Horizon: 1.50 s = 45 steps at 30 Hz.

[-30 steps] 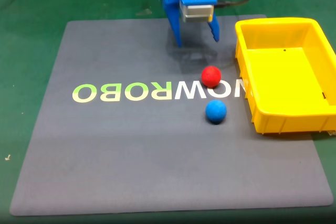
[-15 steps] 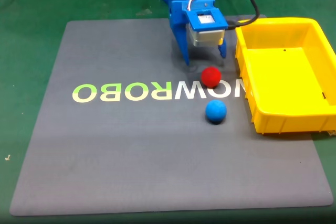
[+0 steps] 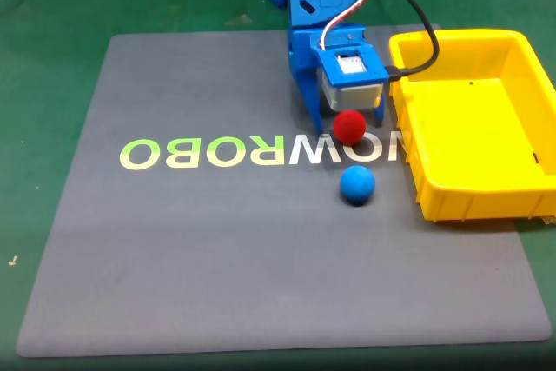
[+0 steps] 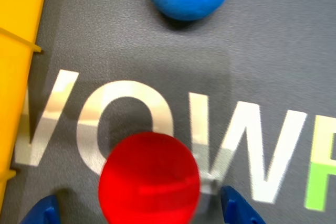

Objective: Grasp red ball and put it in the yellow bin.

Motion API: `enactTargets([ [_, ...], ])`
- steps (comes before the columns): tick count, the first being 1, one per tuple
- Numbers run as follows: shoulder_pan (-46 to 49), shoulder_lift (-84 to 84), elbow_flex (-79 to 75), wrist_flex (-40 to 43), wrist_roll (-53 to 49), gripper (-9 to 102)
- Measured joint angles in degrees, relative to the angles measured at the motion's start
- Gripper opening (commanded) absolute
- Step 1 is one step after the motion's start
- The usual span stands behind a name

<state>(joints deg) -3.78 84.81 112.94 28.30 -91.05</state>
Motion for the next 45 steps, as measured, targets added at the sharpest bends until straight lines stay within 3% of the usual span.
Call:
enactTargets([
  [14, -0.62, -4.66, -4.13, -0.79, 1.05, 28],
  [18, -1.23, -4.83, -4.92, -0.88, 1.41, 17],
  [22, -1.23, -5.27, -5.27, -0.88, 1.58, 0],
  [36, -1.23, -5.1, -5.45, -0.88, 1.93, 0],
  [45, -1.05, 11.25, -5.62, 3.96, 0.44, 0],
])
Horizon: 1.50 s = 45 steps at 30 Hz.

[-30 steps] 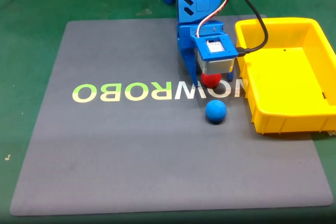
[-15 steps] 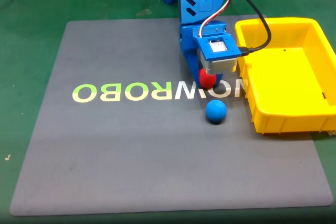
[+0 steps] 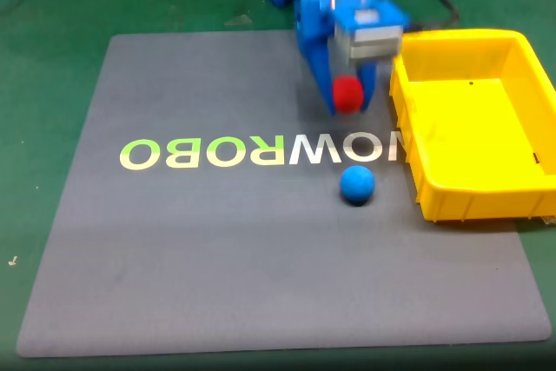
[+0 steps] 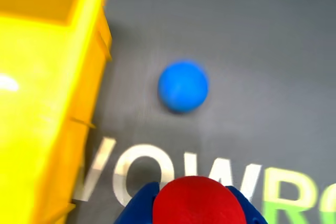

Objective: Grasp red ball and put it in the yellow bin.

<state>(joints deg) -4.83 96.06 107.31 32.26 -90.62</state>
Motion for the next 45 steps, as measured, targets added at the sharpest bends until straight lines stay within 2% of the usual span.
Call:
enactTargets([
  [6, -3.43, 11.78, -2.11, 5.19, -0.18, 0],
  [13, -13.97, 19.42, -4.31, 10.55, 2.46, 0],
  [22, -24.52, 17.05, -4.57, 11.6, 7.29, 0],
  [31, -25.93, 13.62, -4.57, 11.6, 7.91, 0],
  [32, -25.93, 13.54, -4.57, 11.6, 7.91, 1],
  [35, -25.84, 13.36, -4.57, 11.6, 7.91, 29],
  [36, -25.66, 13.27, -4.57, 11.6, 7.91, 35],
  [40, -25.05, 13.18, -4.57, 11.6, 7.91, 43],
  [45, -23.82, 13.18, -4.57, 11.6, 7.38, 44],
])
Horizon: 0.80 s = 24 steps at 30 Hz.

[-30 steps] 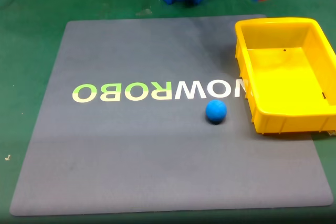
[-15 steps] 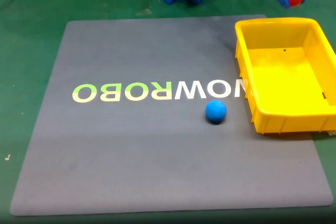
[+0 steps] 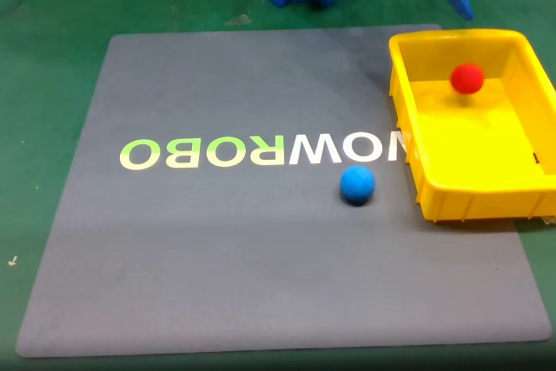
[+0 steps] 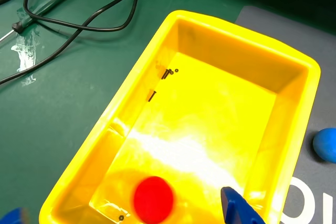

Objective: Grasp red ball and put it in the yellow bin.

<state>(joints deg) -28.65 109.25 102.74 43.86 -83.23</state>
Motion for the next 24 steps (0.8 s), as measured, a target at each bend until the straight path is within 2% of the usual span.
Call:
enactTargets([
  [10, 0.97, 0.18, 0.0, 0.0, 0.0, 44],
  [14, 1.67, 3.43, 0.0, 2.81, 0.0, 41],
  [19, 4.13, 16.44, 7.21, 7.56, 1.14, 28],
  [24, 9.32, 37.97, 26.37, 13.97, 1.41, 3],
])
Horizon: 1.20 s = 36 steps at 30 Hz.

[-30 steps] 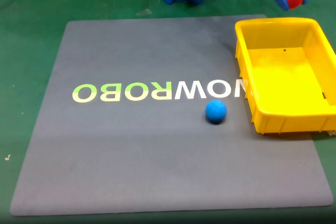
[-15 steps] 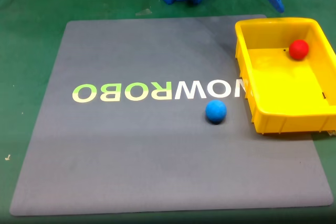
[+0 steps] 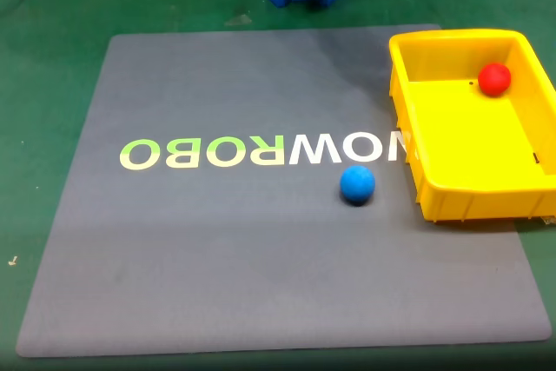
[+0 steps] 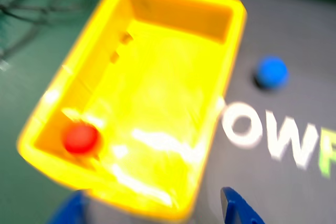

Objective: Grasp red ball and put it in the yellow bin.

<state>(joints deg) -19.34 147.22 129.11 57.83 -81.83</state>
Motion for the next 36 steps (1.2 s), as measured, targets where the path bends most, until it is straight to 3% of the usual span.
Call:
enactTargets([
  [5, 7.29, 19.6, 15.82, 7.73, 0.0, 0],
  [13, 15.38, 36.74, 33.13, 14.41, -0.62, 0],
  [18, 18.63, 41.4, 41.84, 14.59, -0.62, 0],
  [36, 18.98, 42.54, 45.0, 19.6, 4.39, 0],
])
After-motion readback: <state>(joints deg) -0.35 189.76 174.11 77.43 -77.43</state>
